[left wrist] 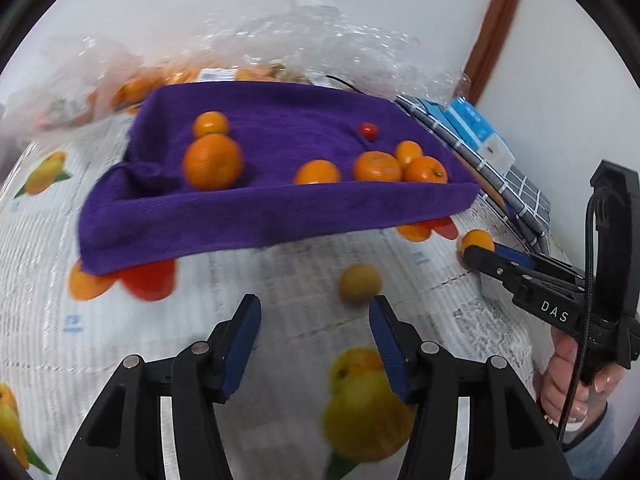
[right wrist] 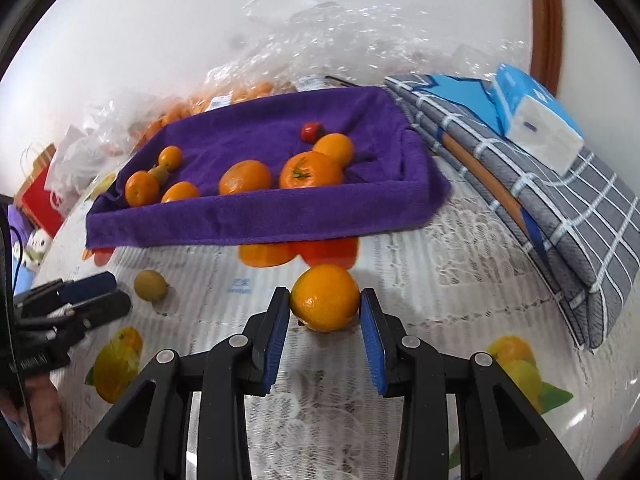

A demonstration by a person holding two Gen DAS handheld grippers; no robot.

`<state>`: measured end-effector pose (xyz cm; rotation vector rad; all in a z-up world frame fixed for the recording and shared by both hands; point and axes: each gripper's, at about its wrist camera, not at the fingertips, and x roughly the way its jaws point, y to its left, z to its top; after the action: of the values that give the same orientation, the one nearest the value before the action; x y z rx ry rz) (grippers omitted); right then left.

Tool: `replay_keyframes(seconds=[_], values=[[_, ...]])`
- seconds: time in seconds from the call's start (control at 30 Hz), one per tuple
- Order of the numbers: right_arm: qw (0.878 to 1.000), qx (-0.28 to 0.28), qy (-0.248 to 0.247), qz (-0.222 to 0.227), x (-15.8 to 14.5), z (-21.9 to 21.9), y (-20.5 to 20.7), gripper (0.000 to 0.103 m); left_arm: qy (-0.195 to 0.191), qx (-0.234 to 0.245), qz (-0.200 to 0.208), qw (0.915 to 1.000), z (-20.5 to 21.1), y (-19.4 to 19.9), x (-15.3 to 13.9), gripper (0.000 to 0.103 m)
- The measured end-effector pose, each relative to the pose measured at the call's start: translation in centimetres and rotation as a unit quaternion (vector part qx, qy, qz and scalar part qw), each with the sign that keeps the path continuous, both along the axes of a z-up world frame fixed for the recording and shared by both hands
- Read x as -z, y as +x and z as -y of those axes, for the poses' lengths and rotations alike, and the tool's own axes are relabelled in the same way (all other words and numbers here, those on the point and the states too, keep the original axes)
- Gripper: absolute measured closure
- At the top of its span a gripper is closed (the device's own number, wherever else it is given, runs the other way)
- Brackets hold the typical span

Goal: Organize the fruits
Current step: 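Grasp a small yellow-green fruit with the left tool while the right tool holds the orange, then carry both fruits over the purple towel and open both tools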

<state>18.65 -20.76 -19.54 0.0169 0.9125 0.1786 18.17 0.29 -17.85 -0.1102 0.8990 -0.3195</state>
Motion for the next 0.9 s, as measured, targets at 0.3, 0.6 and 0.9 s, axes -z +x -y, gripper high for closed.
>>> replay_keyframes(seconds=[0.3, 0.6, 0.9], values=[[1.0, 0.013, 0.007, 0.0, 0.2, 0.1, 0.0, 0.068, 0.051, -0.016, 0.014, 0.9985, 3.1, 1.2, 0.2, 0.067], [1.0, 0.01, -0.007, 0.003, 0.1, -0.2, 0.0, 0.068, 0.046, -0.032, 0.012, 0.9983, 2.4, 1.3, 0.1, 0.078], [1.0, 0.009, 0.01, -0.003, 0.1, 0.3, 0.2, 0.068, 0.049, -0.033, 0.013, 0.9982, 2.4, 1.3, 0.0, 0.078]])
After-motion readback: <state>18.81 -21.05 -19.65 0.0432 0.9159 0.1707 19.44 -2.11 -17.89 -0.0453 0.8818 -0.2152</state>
